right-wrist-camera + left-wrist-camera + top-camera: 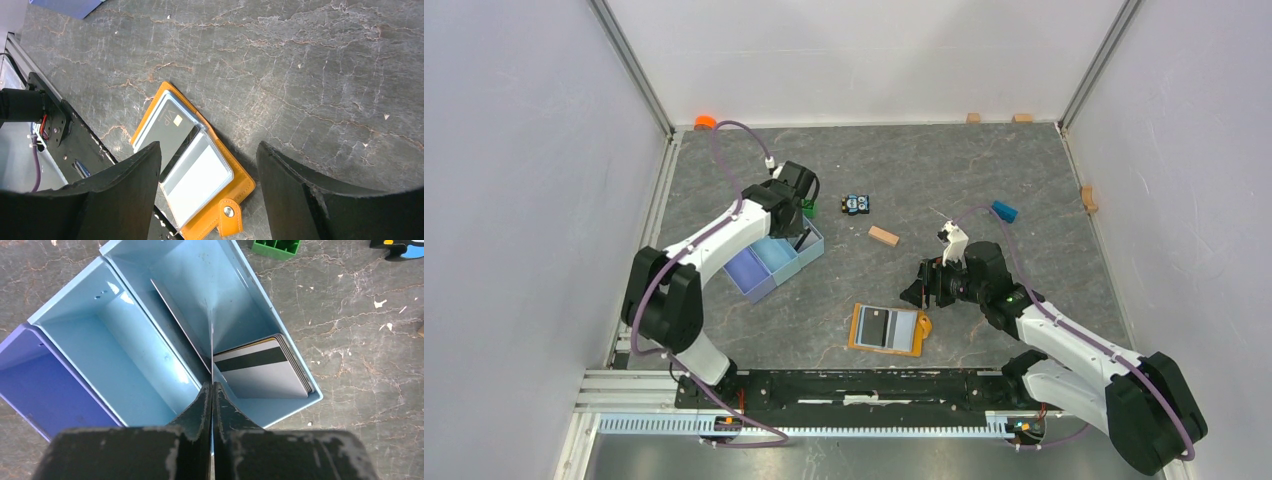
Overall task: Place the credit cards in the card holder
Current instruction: Pick up the credit card from the storage box, then place the credit card in the storage box, then insert the credit card into the card holder.
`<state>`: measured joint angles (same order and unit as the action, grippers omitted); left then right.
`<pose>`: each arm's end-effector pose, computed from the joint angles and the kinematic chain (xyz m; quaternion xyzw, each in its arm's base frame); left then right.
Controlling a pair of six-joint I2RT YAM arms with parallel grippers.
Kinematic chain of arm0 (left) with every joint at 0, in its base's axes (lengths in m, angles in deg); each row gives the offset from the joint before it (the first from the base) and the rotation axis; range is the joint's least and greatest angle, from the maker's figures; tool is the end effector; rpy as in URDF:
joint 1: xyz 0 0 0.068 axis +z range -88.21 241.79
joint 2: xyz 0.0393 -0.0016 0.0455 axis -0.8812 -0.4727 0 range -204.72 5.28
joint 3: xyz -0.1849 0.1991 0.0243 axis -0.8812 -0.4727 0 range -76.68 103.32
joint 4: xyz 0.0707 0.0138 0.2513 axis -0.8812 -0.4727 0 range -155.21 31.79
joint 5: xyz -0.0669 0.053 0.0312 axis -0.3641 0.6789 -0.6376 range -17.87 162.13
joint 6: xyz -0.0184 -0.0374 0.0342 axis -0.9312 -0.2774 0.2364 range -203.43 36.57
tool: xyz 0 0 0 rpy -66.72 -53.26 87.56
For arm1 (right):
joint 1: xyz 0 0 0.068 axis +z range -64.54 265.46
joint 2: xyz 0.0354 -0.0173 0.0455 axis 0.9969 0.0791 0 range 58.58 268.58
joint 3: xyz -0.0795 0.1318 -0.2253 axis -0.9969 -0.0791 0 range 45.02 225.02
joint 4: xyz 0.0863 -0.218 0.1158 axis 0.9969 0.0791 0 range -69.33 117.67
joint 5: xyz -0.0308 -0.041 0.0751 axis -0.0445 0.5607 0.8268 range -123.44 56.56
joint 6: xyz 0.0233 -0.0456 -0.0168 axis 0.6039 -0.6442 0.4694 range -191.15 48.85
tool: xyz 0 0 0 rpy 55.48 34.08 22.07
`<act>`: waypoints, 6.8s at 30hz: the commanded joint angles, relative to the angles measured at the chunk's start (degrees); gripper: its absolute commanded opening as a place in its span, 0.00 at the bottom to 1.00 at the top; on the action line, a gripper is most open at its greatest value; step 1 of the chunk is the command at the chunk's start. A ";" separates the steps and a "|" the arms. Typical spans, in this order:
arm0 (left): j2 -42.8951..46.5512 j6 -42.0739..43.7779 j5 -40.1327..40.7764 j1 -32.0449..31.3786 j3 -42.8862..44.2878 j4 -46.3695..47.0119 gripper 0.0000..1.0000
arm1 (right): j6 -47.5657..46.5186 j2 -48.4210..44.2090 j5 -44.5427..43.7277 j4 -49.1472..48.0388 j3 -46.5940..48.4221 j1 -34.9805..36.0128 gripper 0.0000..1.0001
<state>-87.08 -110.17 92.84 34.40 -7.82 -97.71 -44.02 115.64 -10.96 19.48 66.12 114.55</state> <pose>0.2971 -0.1398 0.2390 -0.0366 0.9568 0.0512 0.2840 0.1663 0.1080 0.1788 -0.1051 0.8674 0.3665 0.3196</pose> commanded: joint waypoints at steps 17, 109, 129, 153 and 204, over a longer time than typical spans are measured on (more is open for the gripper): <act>-9.07 0.80 4.97 -0.11 4.04 -5.58 0.05 | 0.36 -1.44 0.02 -2.24 -0.47 -0.21 0.74; 31.18 17.70 -73.01 4.35 -12.17 5.66 0.02 | 2.11 23.69 42.66 -25.79 26.22 0.08 0.43; 31.10 18.48 -69.14 5.24 -12.61 6.24 0.02 | -8.90 17.93 35.07 -10.92 26.08 -5.83 0.00; 14.05 3.04 -24.56 13.69 -7.79 5.55 0.02 | -15.95 4.09 14.35 3.84 21.78 -8.80 0.00; 14.99 25.00 -68.04 -22.02 -11.36 6.99 0.70 | -20.79 5.70 38.79 17.32 23.46 7.42 0.00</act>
<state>-71.21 -87.99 22.72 13.94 -19.76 -88.95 -63.45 121.28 25.61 36.26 87.00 121.43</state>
